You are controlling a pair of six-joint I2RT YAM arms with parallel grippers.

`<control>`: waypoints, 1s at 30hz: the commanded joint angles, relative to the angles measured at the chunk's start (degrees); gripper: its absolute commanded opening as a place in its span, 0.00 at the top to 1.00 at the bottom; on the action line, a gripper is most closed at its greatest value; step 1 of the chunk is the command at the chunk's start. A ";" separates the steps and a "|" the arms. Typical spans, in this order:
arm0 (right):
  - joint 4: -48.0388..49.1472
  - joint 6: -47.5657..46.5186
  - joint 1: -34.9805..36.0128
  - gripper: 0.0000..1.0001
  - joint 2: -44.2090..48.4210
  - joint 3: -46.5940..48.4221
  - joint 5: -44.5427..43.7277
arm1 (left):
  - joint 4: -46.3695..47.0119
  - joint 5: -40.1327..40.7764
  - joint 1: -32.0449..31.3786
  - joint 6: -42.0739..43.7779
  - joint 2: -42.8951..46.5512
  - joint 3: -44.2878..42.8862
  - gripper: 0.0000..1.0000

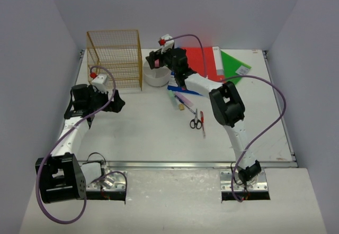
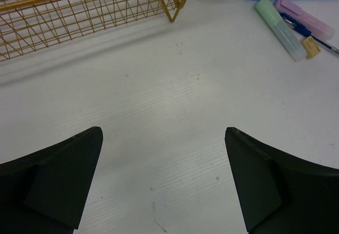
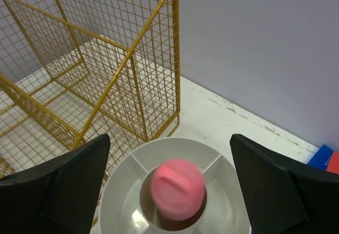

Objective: Organize the desk

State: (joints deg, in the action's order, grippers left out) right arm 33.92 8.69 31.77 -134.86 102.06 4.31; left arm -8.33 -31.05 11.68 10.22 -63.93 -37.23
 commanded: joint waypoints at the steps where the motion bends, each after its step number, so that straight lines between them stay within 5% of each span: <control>1: 2.58 -3.02 0.40 0.04 11.16 0.76 4.15 | 1.82 -0.51 0.54 -0.73 0.13 -2.32 0.00; 5: -16.23 -12.82 0.22 0.12 22.66 -1.29 8.26 | 1.15 -0.95 0.53 -1.19 1.88 -2.99 0.00; 12: -61.73 -24.08 -0.07 0.57 29.30 -3.02 6.59 | 0.51 -0.23 0.62 -0.73 4.74 -2.16 0.00; 15: -75.21 -24.03 -0.17 0.65 26.99 -2.32 3.93 | 0.07 0.24 0.56 -0.16 6.00 -1.27 0.00; 20: -88.82 -23.37 -2.32 0.68 16.94 4.09 1.84 | -0.11 0.37 0.62 0.15 8.03 0.23 0.00; 30: -88.14 -24.16 -4.35 0.60 3.13 12.10 4.22 | -1.60 1.52 0.54 1.21 8.92 0.59 0.00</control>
State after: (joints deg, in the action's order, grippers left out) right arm -54.26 -14.90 27.78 -131.33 107.31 7.51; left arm -9.81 -30.10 11.73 10.35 -56.29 -37.16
